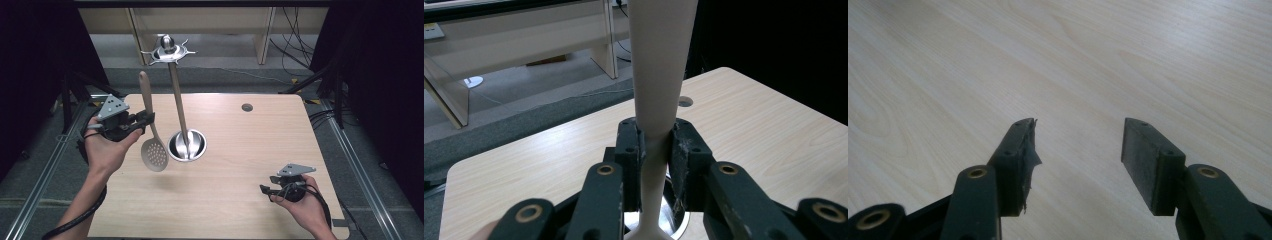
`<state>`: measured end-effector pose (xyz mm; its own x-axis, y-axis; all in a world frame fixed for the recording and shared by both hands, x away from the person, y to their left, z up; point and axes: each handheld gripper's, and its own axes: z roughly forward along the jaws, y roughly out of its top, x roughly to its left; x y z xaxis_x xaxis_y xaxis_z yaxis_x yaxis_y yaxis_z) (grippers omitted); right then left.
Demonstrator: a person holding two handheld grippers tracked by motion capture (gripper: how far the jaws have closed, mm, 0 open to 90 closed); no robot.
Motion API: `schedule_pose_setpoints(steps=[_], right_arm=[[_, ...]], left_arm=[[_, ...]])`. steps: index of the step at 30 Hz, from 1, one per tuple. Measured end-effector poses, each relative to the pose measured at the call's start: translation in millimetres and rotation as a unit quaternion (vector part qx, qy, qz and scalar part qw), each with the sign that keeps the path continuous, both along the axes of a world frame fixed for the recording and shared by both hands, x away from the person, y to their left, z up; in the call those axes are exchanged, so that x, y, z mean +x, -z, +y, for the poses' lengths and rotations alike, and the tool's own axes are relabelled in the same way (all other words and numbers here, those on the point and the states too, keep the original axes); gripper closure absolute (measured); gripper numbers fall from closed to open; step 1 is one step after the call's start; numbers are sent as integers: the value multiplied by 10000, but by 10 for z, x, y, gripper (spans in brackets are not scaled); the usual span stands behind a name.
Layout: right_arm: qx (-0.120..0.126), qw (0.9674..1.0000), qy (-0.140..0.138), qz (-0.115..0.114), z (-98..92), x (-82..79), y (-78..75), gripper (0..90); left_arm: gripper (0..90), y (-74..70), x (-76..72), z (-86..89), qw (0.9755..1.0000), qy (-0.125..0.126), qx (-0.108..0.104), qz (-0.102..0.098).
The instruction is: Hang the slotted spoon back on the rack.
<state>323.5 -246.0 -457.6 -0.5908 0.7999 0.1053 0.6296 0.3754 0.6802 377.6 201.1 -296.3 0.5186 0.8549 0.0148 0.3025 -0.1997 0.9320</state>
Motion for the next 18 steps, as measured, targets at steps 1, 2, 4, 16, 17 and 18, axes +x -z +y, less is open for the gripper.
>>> schedule_pose_setpoints(steps=[1, 2, 4, 16, 17, 18], right_arm=[[-31, 10000, -40, -69, -6, 6, 9, 480], [0, 10000, -9, -36, 2, -1, 9, 480], [-12, 10000, -19, -11, 1, 2, 1, 480], [5, 10000, 8, 9, 1, -1, 1, 480], [18, 10000, 17, 27, 5, -5, 0, 480], [-43, 9999, -69, -99, -5, 8, 15, 480]], left_arm=[[752, -12, 10, -1, 10000, -14, -7, 22], [752, -18, 17, -2, 10000, -17, -11, 27], [752, -33, 29, -2, 10000, -27, 0, 49], [751, -110, 109, -21, 9999, -53, 19, 131], [752, -114, 117, -20, 9999, -54, 19, 139], [751, -118, 121, -21, 9999, -59, 17, 151]])
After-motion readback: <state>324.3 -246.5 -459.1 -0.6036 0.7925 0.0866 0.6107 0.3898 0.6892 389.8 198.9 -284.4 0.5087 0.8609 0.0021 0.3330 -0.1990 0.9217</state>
